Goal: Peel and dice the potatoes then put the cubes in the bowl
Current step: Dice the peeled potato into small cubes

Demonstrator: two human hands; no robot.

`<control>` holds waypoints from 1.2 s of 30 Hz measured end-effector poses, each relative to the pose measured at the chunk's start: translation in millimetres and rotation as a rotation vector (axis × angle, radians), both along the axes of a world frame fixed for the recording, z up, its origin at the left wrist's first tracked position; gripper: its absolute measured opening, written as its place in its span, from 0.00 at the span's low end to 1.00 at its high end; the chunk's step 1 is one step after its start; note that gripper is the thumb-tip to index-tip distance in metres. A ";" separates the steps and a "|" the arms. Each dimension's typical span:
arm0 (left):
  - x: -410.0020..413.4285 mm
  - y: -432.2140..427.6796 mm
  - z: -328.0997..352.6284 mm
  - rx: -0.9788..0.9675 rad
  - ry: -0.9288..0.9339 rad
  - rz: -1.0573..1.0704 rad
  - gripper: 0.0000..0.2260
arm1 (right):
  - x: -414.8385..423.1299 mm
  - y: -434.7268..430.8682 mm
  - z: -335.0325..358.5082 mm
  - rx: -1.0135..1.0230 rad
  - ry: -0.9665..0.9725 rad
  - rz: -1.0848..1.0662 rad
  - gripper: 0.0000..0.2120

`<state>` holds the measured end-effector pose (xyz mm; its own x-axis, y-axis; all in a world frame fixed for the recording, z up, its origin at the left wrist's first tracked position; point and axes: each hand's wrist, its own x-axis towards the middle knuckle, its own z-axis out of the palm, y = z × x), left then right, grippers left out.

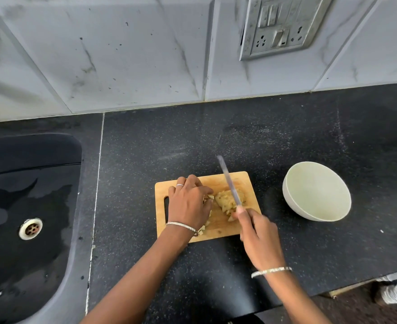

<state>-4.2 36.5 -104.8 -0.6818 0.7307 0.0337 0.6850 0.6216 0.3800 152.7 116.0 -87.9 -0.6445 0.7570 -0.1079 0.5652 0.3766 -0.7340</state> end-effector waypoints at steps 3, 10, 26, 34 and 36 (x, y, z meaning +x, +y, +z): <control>0.4 7.6 -2.0 -0.041 -0.015 0.011 0.09 | 17.4 -16.4 -0.6 0.021 -0.084 0.097 0.20; 3.6 9.3 -6.5 -0.018 -0.011 0.120 0.06 | 31.3 -35.1 -5.3 0.089 -0.196 0.174 0.13; 10.5 11.6 -7.5 0.005 -0.057 0.194 0.06 | 17.0 -33.9 -10.9 0.133 -0.386 0.207 0.14; 15.5 11.0 -13.4 0.024 -0.009 0.258 0.04 | 9.5 -40.0 -11.3 0.302 -0.609 0.273 0.16; 18.2 12.4 -16.8 0.047 0.013 0.275 0.03 | 12.1 -38.5 -11.0 0.275 -0.603 0.273 0.15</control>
